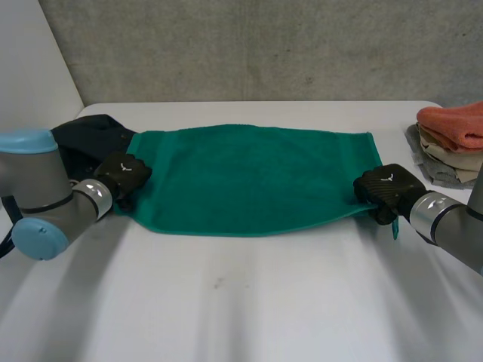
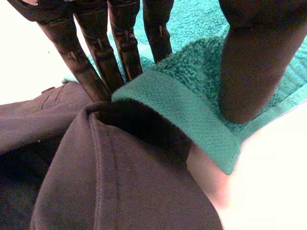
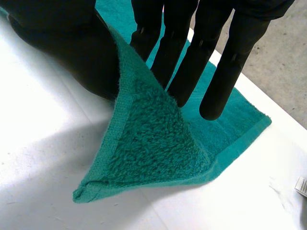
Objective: Fold the laundry.
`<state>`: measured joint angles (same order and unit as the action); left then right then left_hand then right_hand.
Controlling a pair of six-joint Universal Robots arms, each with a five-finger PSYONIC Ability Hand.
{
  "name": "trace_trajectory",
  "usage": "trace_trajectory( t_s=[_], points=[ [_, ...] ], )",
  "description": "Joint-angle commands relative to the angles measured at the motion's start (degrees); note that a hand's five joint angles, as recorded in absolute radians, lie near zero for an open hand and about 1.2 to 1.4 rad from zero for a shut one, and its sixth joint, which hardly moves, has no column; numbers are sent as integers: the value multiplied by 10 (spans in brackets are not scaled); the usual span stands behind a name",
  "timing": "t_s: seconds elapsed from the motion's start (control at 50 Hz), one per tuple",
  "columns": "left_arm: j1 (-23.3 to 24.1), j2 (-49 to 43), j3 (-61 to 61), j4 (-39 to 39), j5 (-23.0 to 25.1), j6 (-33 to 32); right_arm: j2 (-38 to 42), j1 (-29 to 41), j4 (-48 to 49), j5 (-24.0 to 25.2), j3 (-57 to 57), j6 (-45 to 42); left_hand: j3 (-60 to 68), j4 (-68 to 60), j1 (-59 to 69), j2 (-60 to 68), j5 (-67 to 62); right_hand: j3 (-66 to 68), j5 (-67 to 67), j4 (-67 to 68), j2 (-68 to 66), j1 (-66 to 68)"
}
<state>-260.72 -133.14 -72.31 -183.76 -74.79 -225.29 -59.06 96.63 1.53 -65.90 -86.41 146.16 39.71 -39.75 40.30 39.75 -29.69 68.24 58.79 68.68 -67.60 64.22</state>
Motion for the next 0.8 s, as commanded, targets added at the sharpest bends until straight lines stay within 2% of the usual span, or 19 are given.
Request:
trace_trajectory(
  t_s=[0.02,0.14,0.2,0.3,0.32,0.4,0.48,0.54,0.64,0.74,0.8],
  points=[
    [3,-18,14,-4,-9,-2,0,-1,-7,0,-2,-1,403,-402,397,402,-403,118,112,113,-124,158],
    [2,46,-42,41,-14,-3,-30,-7,-57,-4,-2,-25,403,-403,397,402,-403,118,112,113,-124,158],
    [1,118,-101,88,-17,-3,-64,-20,-134,-10,-12,-86,403,-403,397,402,-403,118,112,113,-124,158],
    [-5,222,-184,171,-26,-17,-128,-62,-302,-33,-47,-244,403,-403,397,402,-403,118,112,113,-124,158],
    [-8,244,-206,199,-35,-28,-145,-82,-347,-42,-63,-299,403,-403,397,402,-403,118,112,113,-124,158],
    [-28,276,-245,254,-45,-63,-165,-105,-384,-54,-84,-397,403,-403,397,402,-403,118,112,113,-124,158],
    [-32,273,-251,270,-31,-85,-157,-98,-362,-59,-82,-390,403,-403,397,402,-403,118,112,113,-124,158],
    [-14,247,-225,264,-27,-69,-137,-94,-338,-64,-66,-379,403,-403,397,402,-403,118,112,113,-124,158],
    [26,192,-142,248,-54,12,-92,-58,-259,-61,-10,-338,403,-403,397,402,-403,118,112,113,-124,158],
    [59,134,-23,240,-104,106,-27,-27,-173,-70,68,-255,403,-403,397,402,-403,118,112,113,-124,158],
    [70,105,28,234,-123,131,2,-19,-145,-68,98,-229,403,-403,397,402,-403,118,112,113,-124,158]
  ],
)
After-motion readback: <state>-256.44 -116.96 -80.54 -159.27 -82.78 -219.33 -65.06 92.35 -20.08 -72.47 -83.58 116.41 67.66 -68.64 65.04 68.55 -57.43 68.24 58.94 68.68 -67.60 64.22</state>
